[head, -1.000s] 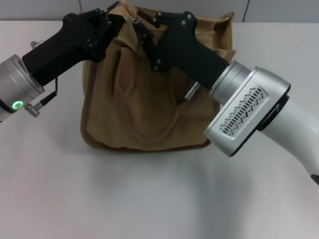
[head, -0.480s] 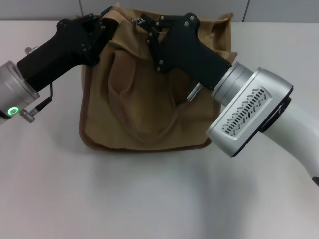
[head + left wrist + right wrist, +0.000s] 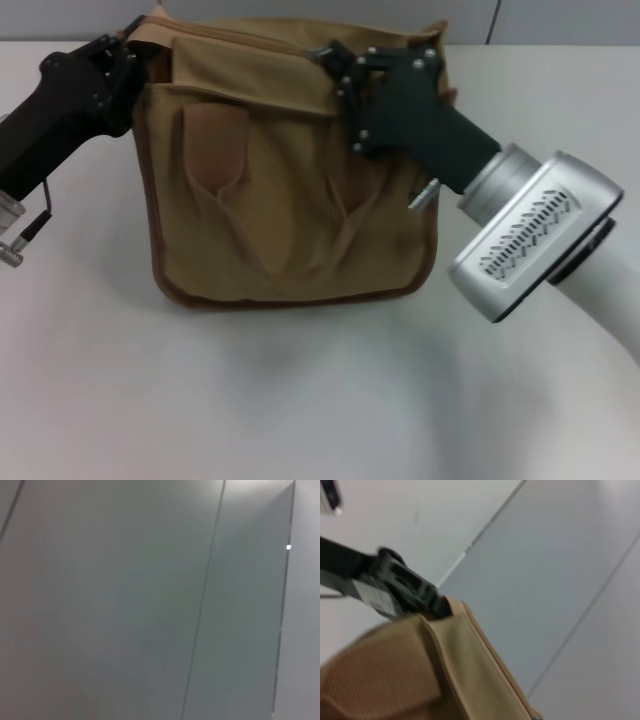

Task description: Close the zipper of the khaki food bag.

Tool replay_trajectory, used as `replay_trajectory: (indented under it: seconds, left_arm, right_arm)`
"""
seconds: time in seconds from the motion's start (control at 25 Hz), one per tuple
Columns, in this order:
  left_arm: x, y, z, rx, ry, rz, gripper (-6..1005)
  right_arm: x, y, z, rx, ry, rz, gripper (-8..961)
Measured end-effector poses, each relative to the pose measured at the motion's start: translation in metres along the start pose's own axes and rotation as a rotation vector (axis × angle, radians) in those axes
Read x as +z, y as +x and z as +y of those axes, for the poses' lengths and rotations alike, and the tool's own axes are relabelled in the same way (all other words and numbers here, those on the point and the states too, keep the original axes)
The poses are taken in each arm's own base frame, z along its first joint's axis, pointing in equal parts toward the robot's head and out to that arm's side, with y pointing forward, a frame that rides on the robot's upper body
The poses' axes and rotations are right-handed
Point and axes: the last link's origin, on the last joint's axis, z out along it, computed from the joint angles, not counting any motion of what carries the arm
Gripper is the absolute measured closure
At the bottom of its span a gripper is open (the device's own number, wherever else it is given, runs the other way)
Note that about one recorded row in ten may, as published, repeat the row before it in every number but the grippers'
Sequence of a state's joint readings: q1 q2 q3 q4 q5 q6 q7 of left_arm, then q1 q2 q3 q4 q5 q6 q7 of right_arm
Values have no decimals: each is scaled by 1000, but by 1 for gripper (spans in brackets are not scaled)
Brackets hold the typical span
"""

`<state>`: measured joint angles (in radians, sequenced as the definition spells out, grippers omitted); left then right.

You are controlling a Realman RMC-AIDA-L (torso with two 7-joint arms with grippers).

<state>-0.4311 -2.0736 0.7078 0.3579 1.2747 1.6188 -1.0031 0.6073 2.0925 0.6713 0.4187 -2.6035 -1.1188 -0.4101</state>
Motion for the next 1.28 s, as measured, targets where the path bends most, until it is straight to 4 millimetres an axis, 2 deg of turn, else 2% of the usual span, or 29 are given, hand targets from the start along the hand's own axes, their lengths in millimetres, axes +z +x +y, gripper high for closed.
replay_trajectory:
  seconds: [0.2,0.36,0.4,0.76,0.8,0.96,1.04,1.16,1.2,1.28]
  left_arm:
    - [-6,-1,-6,7,49,-8,976]
    - [-6,-2,-8,8,61,-15,976]
    - [-6,-2,-8,8,60,-15,976]
    - [-8,-6,-2,27,30,-35,976]
    - [-9,-6,-2,26,29,-37,976]
    - [-18,-5,-1,79,38,-39,800]
    - [-24,-5,-1,133,45,-44,721]
    - [-41,-6,-3,204,79,-69,618]
    - [-59,-4,-7,190,116,-86,583]
    - [-66,-2,-9,167,134,-85,514]
  right_arm:
    - [-23,20,-11,13,82,92,957]
    - [-34,26,-18,29,137,119,957]
    - [-44,29,-23,56,181,130,957]
    - [-73,21,-25,286,250,20,959]
    - [-75,21,-24,313,255,15,935]
    - [-79,20,-23,390,259,4,838]
    - [-81,21,-22,425,257,3,750]
    - [-85,20,-18,512,233,-8,618]
    - [-88,20,-16,536,223,-15,579]
    - [-96,18,-16,578,210,-46,500]
